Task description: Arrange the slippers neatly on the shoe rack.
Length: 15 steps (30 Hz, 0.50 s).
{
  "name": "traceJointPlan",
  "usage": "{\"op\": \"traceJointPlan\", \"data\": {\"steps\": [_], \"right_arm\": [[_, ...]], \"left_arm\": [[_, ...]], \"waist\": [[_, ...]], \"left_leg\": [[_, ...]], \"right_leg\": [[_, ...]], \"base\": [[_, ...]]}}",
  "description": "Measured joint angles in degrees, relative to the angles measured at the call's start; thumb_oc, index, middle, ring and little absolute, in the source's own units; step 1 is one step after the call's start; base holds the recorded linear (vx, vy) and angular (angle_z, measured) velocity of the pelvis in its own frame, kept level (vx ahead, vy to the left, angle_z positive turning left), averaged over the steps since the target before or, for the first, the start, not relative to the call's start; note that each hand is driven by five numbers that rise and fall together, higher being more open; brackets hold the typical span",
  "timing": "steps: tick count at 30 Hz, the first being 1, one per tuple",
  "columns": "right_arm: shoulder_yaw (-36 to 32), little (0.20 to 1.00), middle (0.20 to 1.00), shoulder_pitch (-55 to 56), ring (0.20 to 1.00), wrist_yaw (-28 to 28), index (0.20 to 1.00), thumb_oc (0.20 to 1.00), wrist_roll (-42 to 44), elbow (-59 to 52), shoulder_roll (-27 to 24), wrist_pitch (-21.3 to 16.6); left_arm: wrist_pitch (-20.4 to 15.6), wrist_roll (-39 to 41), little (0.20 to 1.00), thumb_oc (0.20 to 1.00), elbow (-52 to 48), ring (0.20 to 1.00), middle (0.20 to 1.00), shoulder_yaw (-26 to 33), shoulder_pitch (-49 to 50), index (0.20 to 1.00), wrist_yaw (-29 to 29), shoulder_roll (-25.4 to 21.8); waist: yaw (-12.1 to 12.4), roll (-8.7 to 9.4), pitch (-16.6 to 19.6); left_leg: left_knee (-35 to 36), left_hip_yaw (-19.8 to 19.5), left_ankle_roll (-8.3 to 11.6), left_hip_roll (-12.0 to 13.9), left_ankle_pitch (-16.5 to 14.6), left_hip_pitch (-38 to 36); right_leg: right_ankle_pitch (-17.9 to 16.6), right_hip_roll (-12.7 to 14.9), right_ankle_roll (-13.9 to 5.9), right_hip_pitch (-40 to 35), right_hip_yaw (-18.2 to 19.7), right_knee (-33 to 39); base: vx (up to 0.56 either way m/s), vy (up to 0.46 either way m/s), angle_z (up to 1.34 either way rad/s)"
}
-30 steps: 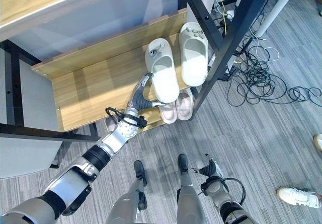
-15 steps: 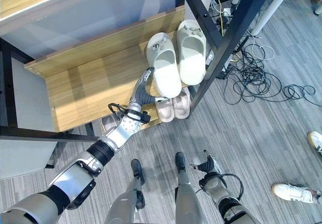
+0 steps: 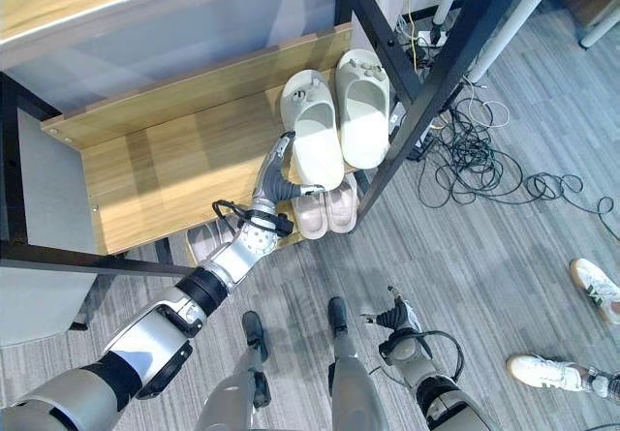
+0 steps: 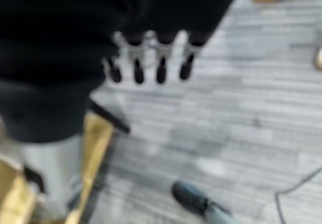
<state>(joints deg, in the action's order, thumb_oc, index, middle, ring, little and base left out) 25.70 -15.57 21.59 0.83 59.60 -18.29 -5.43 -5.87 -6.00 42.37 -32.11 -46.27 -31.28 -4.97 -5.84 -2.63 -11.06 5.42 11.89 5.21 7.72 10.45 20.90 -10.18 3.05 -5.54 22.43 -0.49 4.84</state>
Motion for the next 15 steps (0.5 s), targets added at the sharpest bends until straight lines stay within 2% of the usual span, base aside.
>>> {"op": "traceJointPlan", "data": {"steps": [15], "right_arm": [[0.72,1.000,1.000,-0.26,1.000,0.00,1.000,1.000,0.08,0.00,0.27,0.01]], "left_arm": [[0.78,2.50,1.000,1.000,-0.27,1.000,1.000,0.10,1.23,1.000,-0.29,-0.78]], "waist": [[0.00,0.16,1.49]], "left_leg": [[0.02,-0.03,-0.23,0.04,0.16,-0.13]], "right_leg": [[0.06,-0.01,-0.05,0.33,0.00,-0.84]], "base": [[0.00,0.000,0.00]]}}
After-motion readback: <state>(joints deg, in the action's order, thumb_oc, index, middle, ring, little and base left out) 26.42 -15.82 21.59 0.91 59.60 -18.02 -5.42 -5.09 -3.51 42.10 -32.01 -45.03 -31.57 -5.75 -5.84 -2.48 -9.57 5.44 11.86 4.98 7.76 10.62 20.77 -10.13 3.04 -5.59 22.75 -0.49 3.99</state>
